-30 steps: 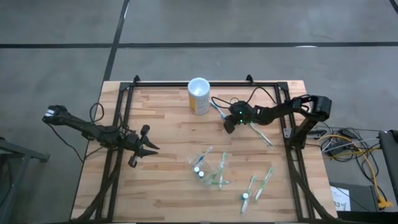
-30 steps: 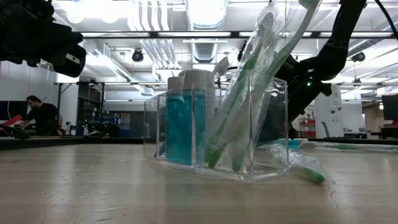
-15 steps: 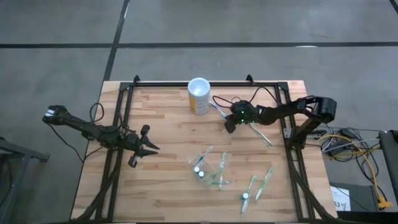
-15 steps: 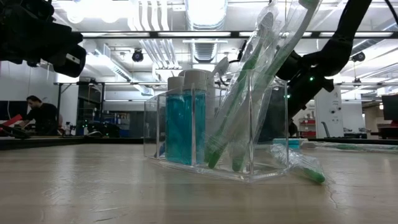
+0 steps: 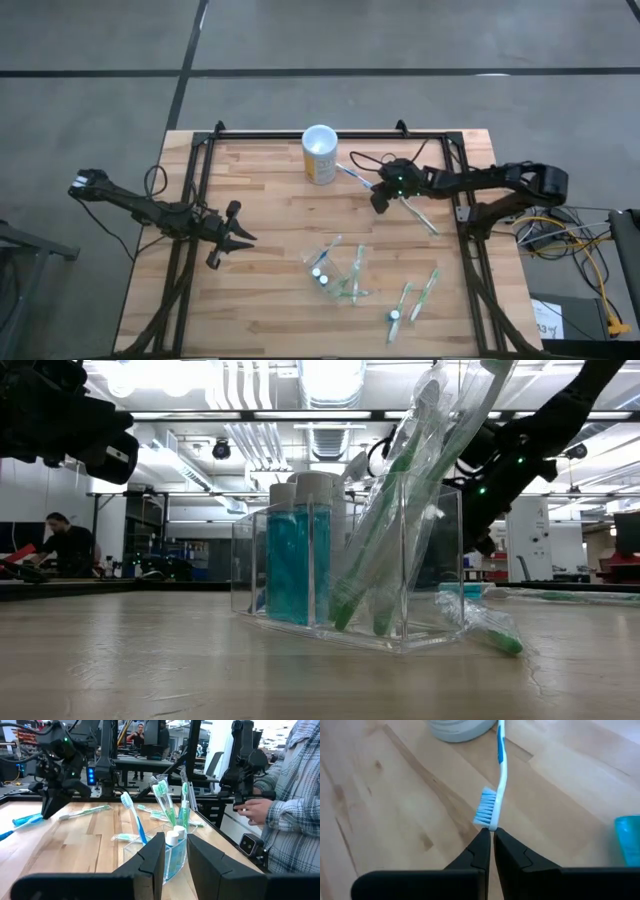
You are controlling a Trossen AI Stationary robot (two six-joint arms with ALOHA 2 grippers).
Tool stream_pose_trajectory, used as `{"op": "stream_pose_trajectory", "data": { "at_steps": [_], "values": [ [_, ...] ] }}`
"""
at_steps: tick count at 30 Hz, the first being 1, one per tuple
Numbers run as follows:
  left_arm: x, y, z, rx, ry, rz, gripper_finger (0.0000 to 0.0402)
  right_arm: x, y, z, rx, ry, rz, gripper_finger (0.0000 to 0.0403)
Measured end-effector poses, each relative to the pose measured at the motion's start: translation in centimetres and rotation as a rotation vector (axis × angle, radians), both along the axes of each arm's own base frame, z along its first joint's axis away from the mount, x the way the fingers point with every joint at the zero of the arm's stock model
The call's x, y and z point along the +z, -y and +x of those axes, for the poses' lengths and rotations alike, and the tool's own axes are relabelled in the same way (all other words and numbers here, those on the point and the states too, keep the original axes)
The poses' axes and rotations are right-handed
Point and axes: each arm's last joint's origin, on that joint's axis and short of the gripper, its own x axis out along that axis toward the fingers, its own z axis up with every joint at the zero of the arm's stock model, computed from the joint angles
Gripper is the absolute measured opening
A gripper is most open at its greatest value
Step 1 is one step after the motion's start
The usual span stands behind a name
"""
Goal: Pick & Place toothbrushing station
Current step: Put the blue toothbrush into the left section of the transparent organizer
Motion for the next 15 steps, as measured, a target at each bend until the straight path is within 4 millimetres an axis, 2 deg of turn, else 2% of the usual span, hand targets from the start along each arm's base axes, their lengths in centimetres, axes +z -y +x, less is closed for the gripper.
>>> {"op": "stream_pose_trajectory", "data": {
  "at_steps": [8, 15],
  "values": [
    [0.0, 0.0, 0.0, 0.000, 0.000, 0.000, 0.0085, 0.9, -0.6, -1.1, 0.017, -0.026, 0.030, 0.0017],
    [0.0, 0.0, 0.0, 0.000, -0.001, 0.000, 0.0085, 0.0, -1.8, -1.5, 0.070, -0.033, 0.160, 0.0016]
  ]
}}
